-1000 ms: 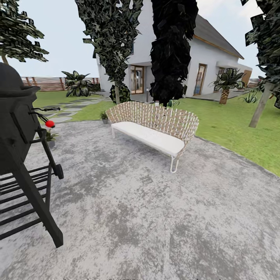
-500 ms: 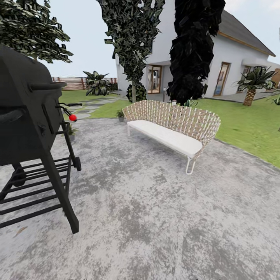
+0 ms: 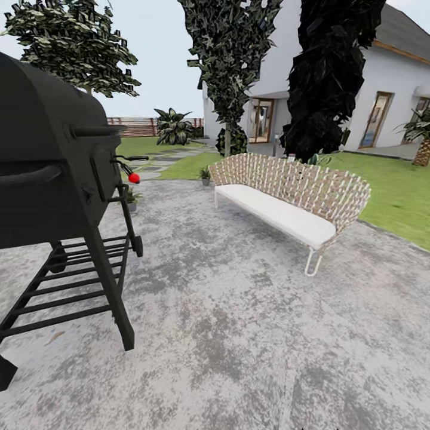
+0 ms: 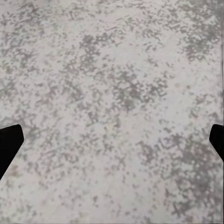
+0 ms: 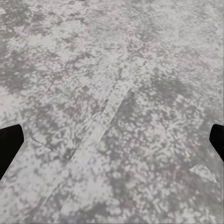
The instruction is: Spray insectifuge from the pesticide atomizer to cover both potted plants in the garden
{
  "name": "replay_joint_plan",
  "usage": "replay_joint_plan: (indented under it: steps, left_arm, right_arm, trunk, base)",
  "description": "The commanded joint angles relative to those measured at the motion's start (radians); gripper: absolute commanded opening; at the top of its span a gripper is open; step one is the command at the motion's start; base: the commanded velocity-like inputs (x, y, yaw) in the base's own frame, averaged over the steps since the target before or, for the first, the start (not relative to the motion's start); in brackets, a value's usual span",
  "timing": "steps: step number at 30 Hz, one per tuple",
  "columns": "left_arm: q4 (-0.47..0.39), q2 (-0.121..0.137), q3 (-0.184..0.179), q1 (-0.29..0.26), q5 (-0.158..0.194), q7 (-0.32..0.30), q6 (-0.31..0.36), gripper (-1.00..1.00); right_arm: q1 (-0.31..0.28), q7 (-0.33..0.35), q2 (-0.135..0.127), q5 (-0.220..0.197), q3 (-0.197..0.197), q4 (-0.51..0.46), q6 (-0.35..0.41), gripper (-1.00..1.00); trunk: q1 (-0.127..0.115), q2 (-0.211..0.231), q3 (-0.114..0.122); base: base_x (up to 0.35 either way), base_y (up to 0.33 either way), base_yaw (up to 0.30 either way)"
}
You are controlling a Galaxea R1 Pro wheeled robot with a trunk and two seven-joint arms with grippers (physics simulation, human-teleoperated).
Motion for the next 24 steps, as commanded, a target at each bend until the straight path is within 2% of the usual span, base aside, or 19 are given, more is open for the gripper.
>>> replay_joint_plan:
  steps: [1,24]
  left_arm:
    - [0.001,0.0,0.003,-0.001,-0.001,-0.001,-0.003,1.0]
    - [0.001,0.0,0.003,-0.001,-0.001,-0.001,-0.003,1.0]
  right_arm:
    - [-0.001,-0.001,0.0,0.0,0.0,0.0,-0.003,1.0]
    - [-0.001,0.0,-0.003,0.003,0.002,0.0,-0.004,1.0]
  trunk:
    - [0.0,0.0,-0.001]
    - [0.0,0.0,-0.001]
  base:
    - [0.137,-0.238,0.042]
    - [0.148,-0.242,0.004]
